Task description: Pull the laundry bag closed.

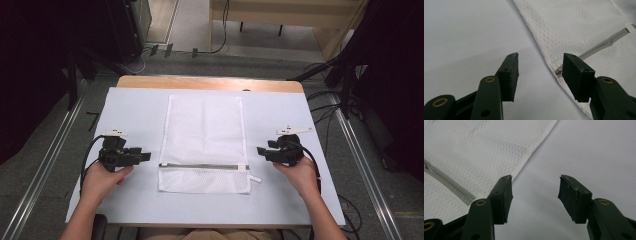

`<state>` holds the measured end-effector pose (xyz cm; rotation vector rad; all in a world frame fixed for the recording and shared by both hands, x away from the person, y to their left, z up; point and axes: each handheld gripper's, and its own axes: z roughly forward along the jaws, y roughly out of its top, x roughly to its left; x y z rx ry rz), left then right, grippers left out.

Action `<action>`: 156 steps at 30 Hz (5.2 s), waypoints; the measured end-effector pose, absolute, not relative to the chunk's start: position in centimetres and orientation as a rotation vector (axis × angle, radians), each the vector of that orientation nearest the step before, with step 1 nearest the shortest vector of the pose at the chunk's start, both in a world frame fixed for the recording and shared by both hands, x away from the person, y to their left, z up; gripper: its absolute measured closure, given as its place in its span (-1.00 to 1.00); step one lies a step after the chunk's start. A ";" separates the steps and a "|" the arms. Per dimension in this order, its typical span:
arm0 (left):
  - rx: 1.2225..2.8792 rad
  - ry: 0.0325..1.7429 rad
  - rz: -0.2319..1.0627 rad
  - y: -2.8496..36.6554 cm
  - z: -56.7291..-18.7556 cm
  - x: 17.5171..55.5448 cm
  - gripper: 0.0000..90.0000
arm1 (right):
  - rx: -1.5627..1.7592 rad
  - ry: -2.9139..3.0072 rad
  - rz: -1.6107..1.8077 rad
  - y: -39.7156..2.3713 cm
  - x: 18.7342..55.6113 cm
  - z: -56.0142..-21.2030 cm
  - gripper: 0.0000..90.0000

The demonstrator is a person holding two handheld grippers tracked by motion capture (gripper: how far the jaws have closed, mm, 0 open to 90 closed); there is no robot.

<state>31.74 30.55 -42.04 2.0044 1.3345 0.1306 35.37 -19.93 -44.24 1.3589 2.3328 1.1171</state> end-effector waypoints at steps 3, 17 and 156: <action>2.003 1.336 0.129 30.6 -42.0 31.7 0.06 | 1.367 2.337 1.113 -19.9 35.4 -44.2 0.02; 1.995 1.332 0.123 31.2 -42.1 31.8 -0.06 | 1.345 2.336 1.113 -20.0 35.5 -44.4 -0.03; 1.978 1.308 0.134 32.1 -42.2 31.8 -0.08 | 0.817 2.867 1.259 5.6 33.8 -45.3 0.64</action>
